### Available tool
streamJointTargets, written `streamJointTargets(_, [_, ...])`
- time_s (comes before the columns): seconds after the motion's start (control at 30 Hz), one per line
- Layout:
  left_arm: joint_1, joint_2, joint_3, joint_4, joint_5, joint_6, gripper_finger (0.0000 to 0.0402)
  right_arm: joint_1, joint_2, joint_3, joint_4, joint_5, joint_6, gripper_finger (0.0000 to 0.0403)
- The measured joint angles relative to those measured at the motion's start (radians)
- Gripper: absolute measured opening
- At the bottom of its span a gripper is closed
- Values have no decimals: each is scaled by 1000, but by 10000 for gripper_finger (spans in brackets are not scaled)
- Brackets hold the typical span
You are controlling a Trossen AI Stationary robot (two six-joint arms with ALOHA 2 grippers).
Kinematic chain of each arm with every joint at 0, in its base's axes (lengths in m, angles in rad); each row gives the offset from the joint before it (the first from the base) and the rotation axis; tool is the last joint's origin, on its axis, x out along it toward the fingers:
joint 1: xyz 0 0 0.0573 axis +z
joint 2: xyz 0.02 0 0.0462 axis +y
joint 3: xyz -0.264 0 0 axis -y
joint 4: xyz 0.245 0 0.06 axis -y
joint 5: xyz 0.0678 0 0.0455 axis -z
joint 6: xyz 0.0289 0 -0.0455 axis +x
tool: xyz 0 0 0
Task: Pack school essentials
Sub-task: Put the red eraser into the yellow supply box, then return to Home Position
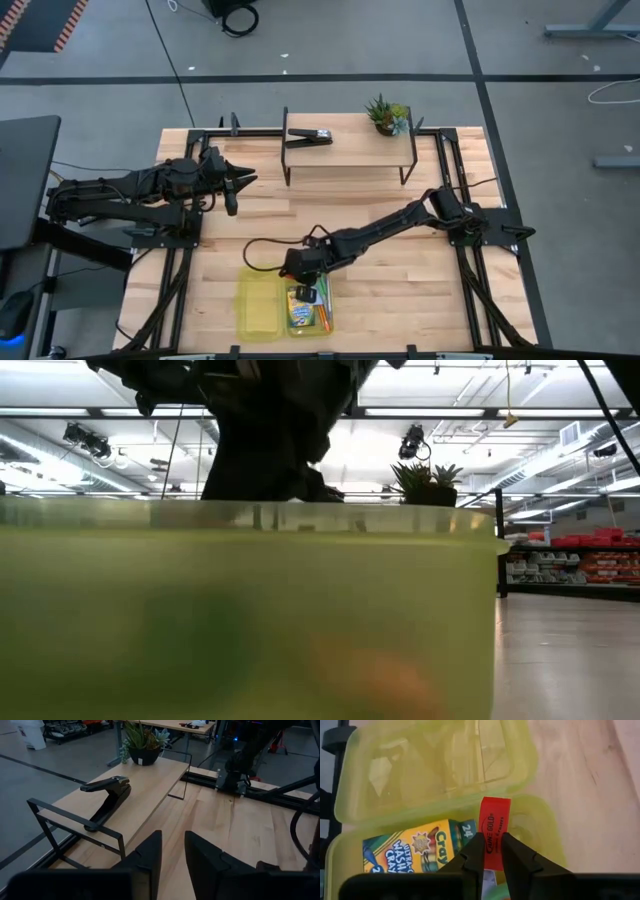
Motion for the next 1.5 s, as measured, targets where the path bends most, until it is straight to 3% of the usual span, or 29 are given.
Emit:
streamJointTargets(0.5, [0,0,0,0,0,0,98,1,0,-16,-6,14,17,157])
streamJointTargets(0.7, [0,0,0,0,0,-2,98,-6,-2,55,-54,19,24,157])
streamJointTargets(1.0, [0,0,0,-6,7,-90,98,-32,0,174,-294,25,45,146])
streamJointTargets(1.27, [0,-1,0,-82,159,-163,88,-33,-52,194,-400,30,53,145])
streamJointTargets(1.5, [1,-1,0,-77,187,-166,83,-30,-160,193,-463,161,70,145])
